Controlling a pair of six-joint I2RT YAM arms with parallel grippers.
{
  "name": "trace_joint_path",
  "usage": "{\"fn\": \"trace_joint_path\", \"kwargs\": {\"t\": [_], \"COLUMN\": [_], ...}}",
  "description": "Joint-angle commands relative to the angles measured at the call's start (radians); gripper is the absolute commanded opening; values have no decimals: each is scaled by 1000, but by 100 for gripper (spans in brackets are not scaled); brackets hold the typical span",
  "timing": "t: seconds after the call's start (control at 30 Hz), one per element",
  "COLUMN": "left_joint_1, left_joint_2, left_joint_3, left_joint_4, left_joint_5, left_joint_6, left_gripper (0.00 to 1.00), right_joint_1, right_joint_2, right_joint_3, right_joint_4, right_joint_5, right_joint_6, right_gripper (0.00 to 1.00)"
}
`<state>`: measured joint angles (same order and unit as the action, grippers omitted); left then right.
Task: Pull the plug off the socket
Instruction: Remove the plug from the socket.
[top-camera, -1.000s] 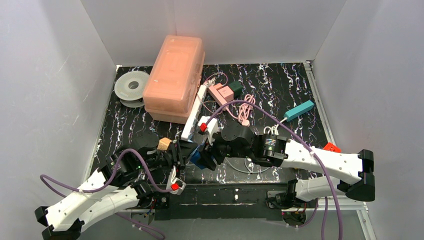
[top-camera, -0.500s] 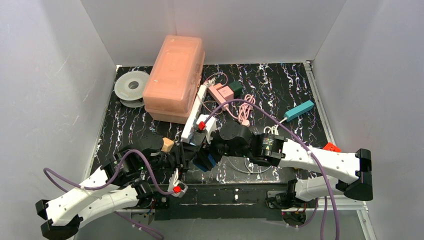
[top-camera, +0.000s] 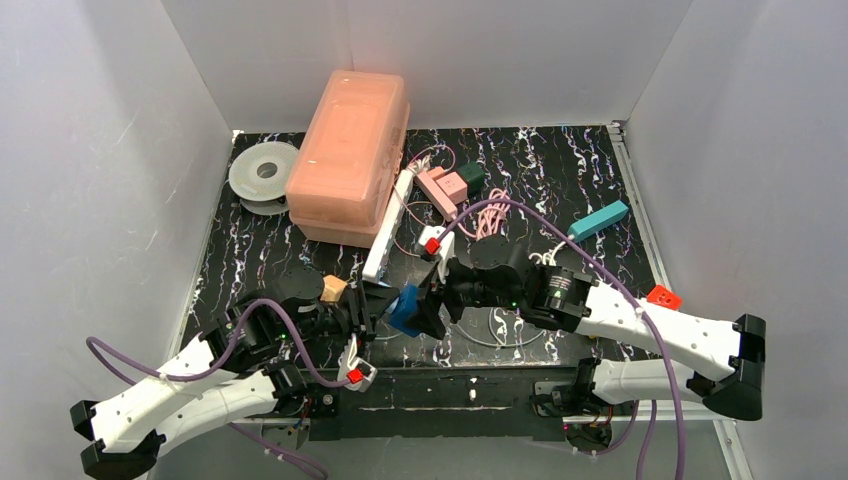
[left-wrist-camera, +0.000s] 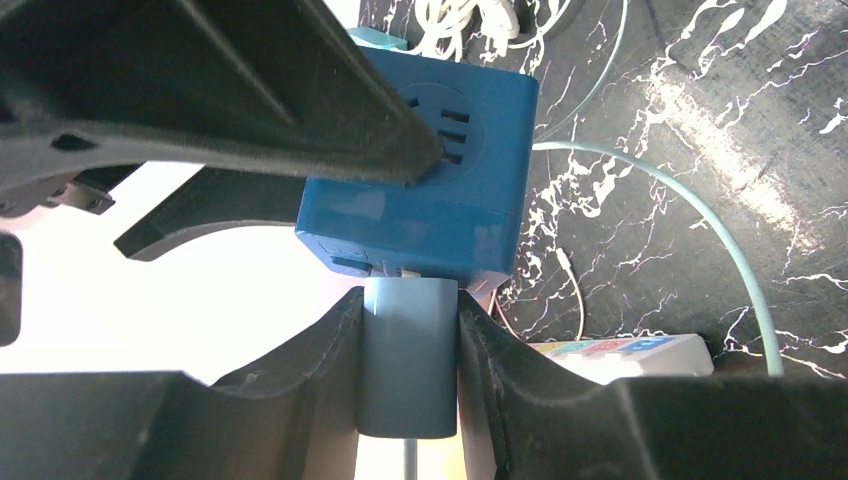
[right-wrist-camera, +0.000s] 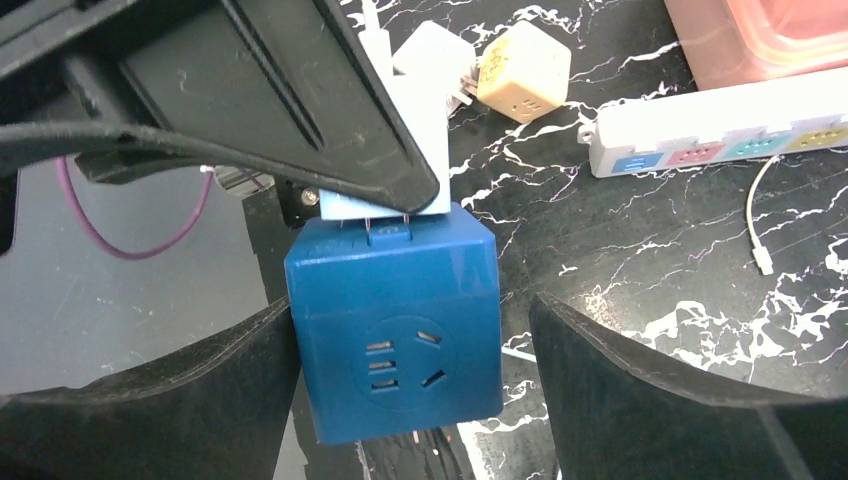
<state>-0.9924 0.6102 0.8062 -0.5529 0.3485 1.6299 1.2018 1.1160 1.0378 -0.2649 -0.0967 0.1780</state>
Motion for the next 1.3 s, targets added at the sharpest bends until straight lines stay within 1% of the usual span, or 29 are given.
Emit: {"fn": "trace_joint_path", "kwargs": {"t": [0.0, 0.17, 0.33, 0.47, 0.57, 0.73, 0.8, 0.87, 0.93, 1.0, 1.03, 1.07, 1.17, 1.27], "left_joint_1": [-7, -6, -7, -8, -9, -8, -8, -9, -8, -8, -9, -7, -7, -8], "left_joint_2": [-18, -25, -45, -50, -43, -38, -40, -43, -44, -47, -48, -51, -62, -71], "left_joint_3": [4, -4, -12, -3, -3, -9, -15, -18, -20, -23, -25, -29, -47, -58], "left_joint_4": [52, 59, 62, 62, 66, 72, 78, 81, 83, 85, 85, 85, 82, 68], "left_joint_5": [13, 18, 6, -11, -19, -16, -16, -21, -29, -35, -35, -34, -27, -20], "left_joint_6": [-7, 7, 24, 16, 10, 7, 8, 8, 8, 5, 6, 7, 29, 59], "left_gripper": [0, 0, 0, 0, 0, 0, 0, 0, 0, 0, 0, 0, 0, 0], "right_joint_1": [-29, -53, -87, -91, -91, -91, -91, -91, -91, -90, -91, -91, -91, -91], "right_joint_2": [-38, -9, 20, 84, 140, 174, 167, 161, 157, 146, 137, 128, 102, 77], "right_joint_3": [-30, -32, -25, 16, 35, 39, 35, 38, 46, 38, 29, 20, 0, 9], "right_joint_4": [8, 47, 107, 87, 103, 150, 171, 168, 144, 139, 148, 159, 165, 125], "right_joint_5": [-100, -191, -335, -410, -460, -430, -416, -406, -392, -381, -375, -373, -380, -387], "right_joint_6": [-71, -103, -117, -131, -108, -66, -64, -68, -74, -73, -68, -61, -57, -64], "right_gripper": [87, 88, 89, 88, 85, 80, 73, 61, 44, 22, 5, 1, 1, 1]}}
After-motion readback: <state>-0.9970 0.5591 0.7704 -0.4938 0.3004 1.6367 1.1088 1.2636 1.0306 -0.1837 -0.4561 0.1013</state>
